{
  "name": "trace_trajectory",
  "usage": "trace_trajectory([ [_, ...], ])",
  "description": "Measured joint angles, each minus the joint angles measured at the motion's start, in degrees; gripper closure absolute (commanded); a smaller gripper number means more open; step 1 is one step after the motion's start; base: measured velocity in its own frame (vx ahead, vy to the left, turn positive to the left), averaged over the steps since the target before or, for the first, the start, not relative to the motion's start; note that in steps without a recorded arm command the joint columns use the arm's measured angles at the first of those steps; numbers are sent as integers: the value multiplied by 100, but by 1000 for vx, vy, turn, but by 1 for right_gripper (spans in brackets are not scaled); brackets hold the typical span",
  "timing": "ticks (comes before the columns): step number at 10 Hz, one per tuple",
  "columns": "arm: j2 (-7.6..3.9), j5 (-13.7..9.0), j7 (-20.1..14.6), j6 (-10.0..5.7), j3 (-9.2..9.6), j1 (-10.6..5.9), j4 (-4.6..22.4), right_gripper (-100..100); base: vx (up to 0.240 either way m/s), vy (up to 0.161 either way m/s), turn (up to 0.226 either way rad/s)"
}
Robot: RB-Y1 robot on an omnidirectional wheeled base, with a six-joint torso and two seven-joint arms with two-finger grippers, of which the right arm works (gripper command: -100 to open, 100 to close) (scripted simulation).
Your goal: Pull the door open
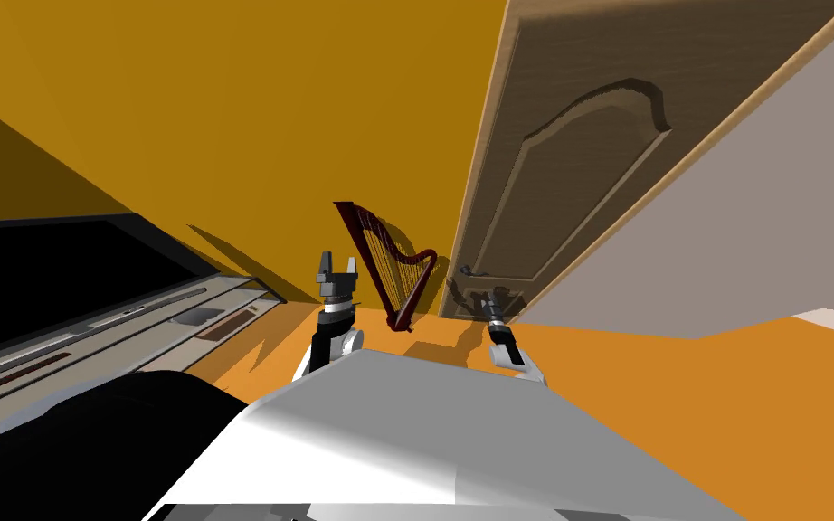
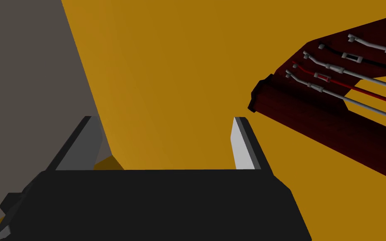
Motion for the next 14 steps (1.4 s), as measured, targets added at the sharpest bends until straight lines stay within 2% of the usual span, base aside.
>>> trace_trajectory([
  [3, -62, -39, -44, -70, 4, -132, 394, -100, 71, -48, 114],
  [11, -191, -128, -134, -189, 11, -421, 1231, -100, 68, -52, 89],
  [13, -221, -151, -155, -254, 11, -540, 1526, -100, 57, -37, 69],
  [14, -223, -152, -158, -259, 11, -548, 1541, -100, 135, 6, 103],
])
